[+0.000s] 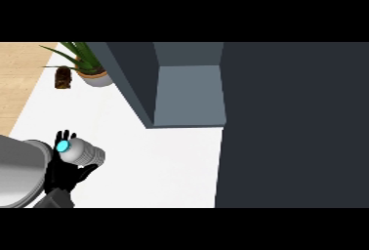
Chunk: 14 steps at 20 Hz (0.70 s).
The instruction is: Pick up the bottled water, place it into the cabinet and close the cabinet
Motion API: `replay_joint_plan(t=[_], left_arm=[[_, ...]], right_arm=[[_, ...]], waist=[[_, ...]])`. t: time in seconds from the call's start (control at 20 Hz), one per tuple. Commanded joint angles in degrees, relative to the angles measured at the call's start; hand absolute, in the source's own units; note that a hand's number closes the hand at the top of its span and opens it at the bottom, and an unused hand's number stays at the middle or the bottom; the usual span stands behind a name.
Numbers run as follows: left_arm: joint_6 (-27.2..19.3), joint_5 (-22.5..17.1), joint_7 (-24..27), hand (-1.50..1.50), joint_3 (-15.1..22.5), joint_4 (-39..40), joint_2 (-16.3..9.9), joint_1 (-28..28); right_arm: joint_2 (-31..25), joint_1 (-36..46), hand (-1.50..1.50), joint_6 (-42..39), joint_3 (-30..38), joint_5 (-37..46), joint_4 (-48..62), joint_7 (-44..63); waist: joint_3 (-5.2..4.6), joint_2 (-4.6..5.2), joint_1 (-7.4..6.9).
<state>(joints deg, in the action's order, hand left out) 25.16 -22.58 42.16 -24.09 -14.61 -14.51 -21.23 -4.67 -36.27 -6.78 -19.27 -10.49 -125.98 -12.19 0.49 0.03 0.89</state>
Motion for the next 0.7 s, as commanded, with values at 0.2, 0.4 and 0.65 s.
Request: replay_joint_plan(t=[0.2, 0.4, 0.65], left_arm=[[2.92, 2.01, 1.14, 1.50, 2.36, 1.36, 2.28, -3.24], [5.21, 2.02, 3.31, 1.50, 2.54, 1.65, 3.17, -1.96], [2.66, 2.41, 3.52, 1.50, 3.24, 0.50, 4.08, -3.06]], right_arm=[[-0.35, 3.79, -1.50, 0.77, 2.05, -2.81, -0.36, 3.61], [-0.54, 1.35, -1.50, 0.68, 0.47, -0.80, -0.13, 1.38], [-2.44, -2.62, -1.50, -0.95, 1.27, -1.79, -1.41, -0.94]], waist=[[-0.66, 0.37, 0.26], [-0.63, 0.23, 0.19], [-0.58, 0.10, 0.18]])
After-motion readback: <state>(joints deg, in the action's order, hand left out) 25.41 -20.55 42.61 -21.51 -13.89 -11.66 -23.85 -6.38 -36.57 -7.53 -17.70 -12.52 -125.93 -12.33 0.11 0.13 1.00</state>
